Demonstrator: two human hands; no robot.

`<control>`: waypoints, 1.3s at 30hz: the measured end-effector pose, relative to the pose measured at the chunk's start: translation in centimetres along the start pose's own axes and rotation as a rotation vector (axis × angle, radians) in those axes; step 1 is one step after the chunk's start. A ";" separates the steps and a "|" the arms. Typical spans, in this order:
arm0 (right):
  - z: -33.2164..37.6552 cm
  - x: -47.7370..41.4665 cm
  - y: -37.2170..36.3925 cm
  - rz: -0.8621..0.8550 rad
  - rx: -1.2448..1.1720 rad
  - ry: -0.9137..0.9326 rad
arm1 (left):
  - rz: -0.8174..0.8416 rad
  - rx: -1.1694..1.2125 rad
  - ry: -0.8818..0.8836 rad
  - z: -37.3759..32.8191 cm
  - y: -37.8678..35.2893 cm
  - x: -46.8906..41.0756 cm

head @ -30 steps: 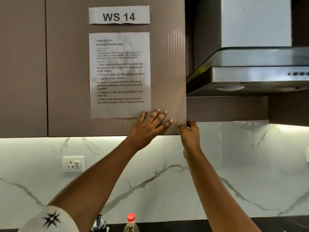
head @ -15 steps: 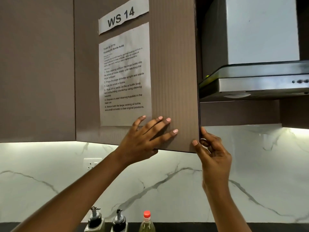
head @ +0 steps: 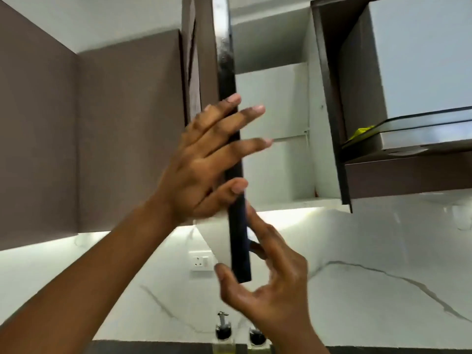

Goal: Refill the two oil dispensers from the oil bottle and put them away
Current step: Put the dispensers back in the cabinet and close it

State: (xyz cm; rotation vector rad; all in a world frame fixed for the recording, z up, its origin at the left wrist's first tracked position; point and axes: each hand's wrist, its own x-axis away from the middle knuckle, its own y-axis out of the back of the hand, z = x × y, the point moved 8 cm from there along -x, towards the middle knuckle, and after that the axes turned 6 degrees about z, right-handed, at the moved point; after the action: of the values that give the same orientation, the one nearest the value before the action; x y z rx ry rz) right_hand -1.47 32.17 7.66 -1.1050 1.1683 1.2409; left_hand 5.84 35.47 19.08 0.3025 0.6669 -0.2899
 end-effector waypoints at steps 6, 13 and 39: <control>3.8 -0.7 -10.5 0.137 -0.027 0.006 | 0.219 -0.218 -0.116 4.1 7.1 4.8; 3.6 -0.7 -19.8 0.418 0.004 -0.242 | 0.618 -0.395 -0.153 6.7 11.3 8.1; -0.4 0.9 -28.7 0.343 -0.283 -0.209 | 0.933 -0.516 0.556 10.6 10.6 17.3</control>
State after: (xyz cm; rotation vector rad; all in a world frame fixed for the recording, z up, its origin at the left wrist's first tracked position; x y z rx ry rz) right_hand 27.14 30.93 6.13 -0.9716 1.0719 1.7871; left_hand 28.51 38.49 17.81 0.1666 1.0371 0.8792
